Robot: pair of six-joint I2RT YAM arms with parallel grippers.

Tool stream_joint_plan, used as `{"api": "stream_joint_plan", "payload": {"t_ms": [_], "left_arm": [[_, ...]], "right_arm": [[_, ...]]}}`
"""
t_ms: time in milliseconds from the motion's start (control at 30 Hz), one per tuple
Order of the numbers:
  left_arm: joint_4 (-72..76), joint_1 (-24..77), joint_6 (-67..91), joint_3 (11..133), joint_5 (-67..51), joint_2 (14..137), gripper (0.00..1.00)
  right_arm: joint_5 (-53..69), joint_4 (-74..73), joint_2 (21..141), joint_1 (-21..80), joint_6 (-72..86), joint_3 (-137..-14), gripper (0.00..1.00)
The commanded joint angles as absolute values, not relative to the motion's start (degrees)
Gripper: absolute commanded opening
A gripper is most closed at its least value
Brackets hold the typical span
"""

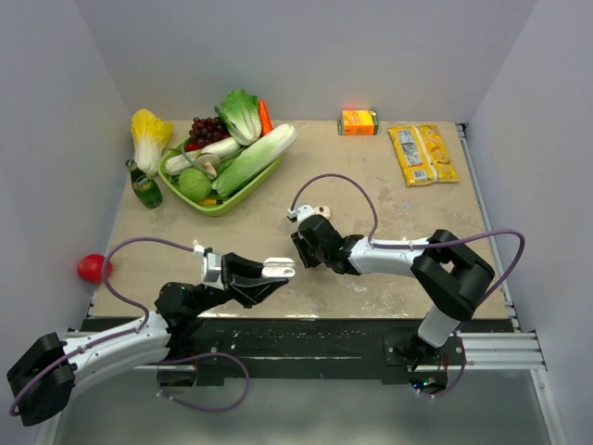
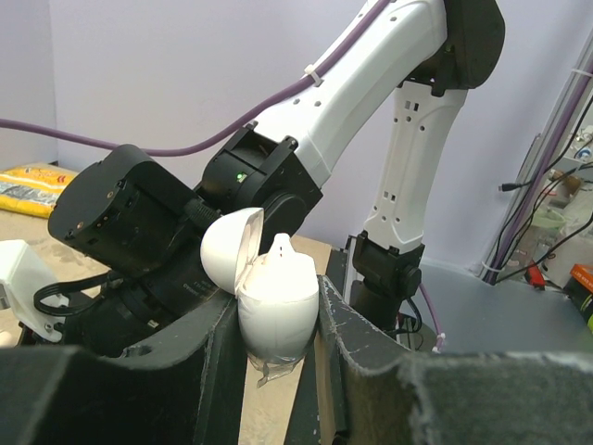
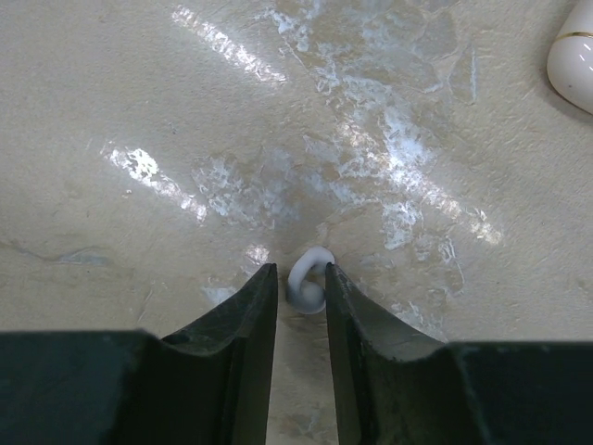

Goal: Insert the wireless bluetooth earbuds into the charging case
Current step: Pick up the earbud from the center of the board.

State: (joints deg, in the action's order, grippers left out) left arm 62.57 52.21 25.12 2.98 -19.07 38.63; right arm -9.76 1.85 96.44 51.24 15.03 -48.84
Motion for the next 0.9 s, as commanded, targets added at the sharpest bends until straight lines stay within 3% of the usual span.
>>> {"api": "stream_joint_plan", "payload": {"t_ms": [0, 300, 567, 700, 867], "left_arm": [[66.7, 52.5, 25.8, 0.0, -18.5, 38.8, 0.0], [66.5, 52.4, 25.7, 0.0, -18.4, 38.3, 0.0], [67.1, 52.4, 25.8, 0.0, -17.5, 39.1, 0.0], [67.8, 52.5, 26.4, 0.0, -15.6, 39.5, 0.0], [70.1, 52.4, 26.6, 0.2, -12.3, 40.8, 0.0]], "right_arm": [[-11.8, 2.0, 96.3, 51.2, 15.6, -49.3, 0.28], [-14.8, 1.1, 94.4, 50.9, 16.5, -48.5, 0.0], [-14.3, -4.0, 80.5, 50.8, 17.3, -46.1, 0.0], [-13.4, -8.2, 65.7, 50.9, 17.7, -44.7, 0.0], [-1.9, -14.1, 50.8, 50.9, 14.9, -46.0, 0.0]]}}
